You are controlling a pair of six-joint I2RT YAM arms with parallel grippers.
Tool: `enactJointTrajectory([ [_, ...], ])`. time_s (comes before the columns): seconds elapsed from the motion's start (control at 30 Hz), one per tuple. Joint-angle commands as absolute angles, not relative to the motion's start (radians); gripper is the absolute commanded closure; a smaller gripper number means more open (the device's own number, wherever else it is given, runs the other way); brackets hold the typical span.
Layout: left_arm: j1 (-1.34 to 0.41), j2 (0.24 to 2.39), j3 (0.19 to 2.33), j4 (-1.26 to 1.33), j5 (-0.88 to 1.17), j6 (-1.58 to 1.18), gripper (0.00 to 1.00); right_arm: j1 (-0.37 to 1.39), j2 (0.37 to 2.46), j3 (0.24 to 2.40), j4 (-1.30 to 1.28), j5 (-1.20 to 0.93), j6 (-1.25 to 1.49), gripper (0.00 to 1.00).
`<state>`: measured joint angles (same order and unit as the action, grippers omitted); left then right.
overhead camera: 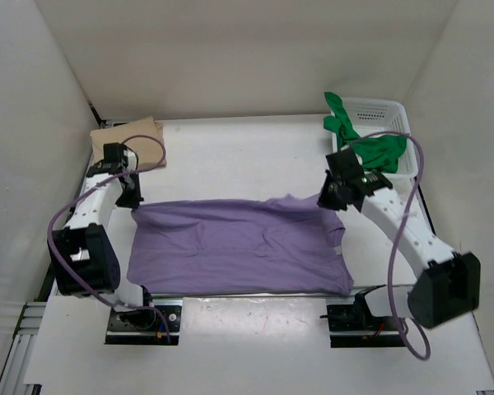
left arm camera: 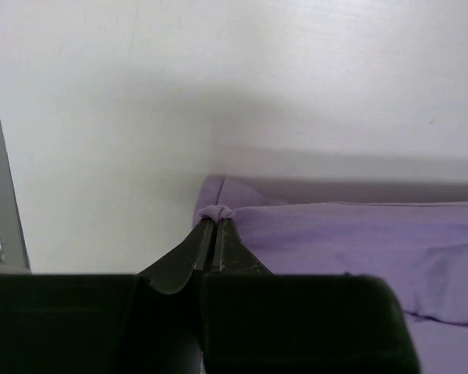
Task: Fold and stack the t-shirts
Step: Grap the side of the flattened tshirt furthest away from the robot with both arms, then fold the other side of the tshirt into a rectangle
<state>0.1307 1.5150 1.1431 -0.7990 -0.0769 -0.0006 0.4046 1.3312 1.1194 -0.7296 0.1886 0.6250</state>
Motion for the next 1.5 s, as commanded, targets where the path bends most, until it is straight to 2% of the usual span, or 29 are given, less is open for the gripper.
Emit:
enactJointTrajectory([
  [0.0,0.118,1.456,1.057,-0.792,-0.153,0.0,0.9,0.419,1.221,1.016,-0.733,0.207,0.676,1.0],
  [0.23,0.109,1.416,0.988,-0.782,-0.195,0.0,0.9,0.419,1.065,0.881,-0.764,0.273,0.704,1.0],
  [0.43,0.075,1.373,1.006,-0.782,-0.204,0.0,0.9,0.365,1.002,0.862,-0.793,0.282,0.715,1.0],
  [0.67,0.044,1.367,1.075,-0.758,-0.193,0.0,0.9,0.281,1.003,0.876,-0.767,0.272,0.68,1.0],
  [0.93,0.035,1.419,1.193,-0.749,-0.204,0.0,0.9,0.261,1.054,0.943,-0.756,0.279,0.646,1.0],
  [1.47,0.012,1.203,0.784,-0.749,-0.227,0.0,0.9,0.291,0.942,0.724,-0.785,0.192,0.715,1.0],
])
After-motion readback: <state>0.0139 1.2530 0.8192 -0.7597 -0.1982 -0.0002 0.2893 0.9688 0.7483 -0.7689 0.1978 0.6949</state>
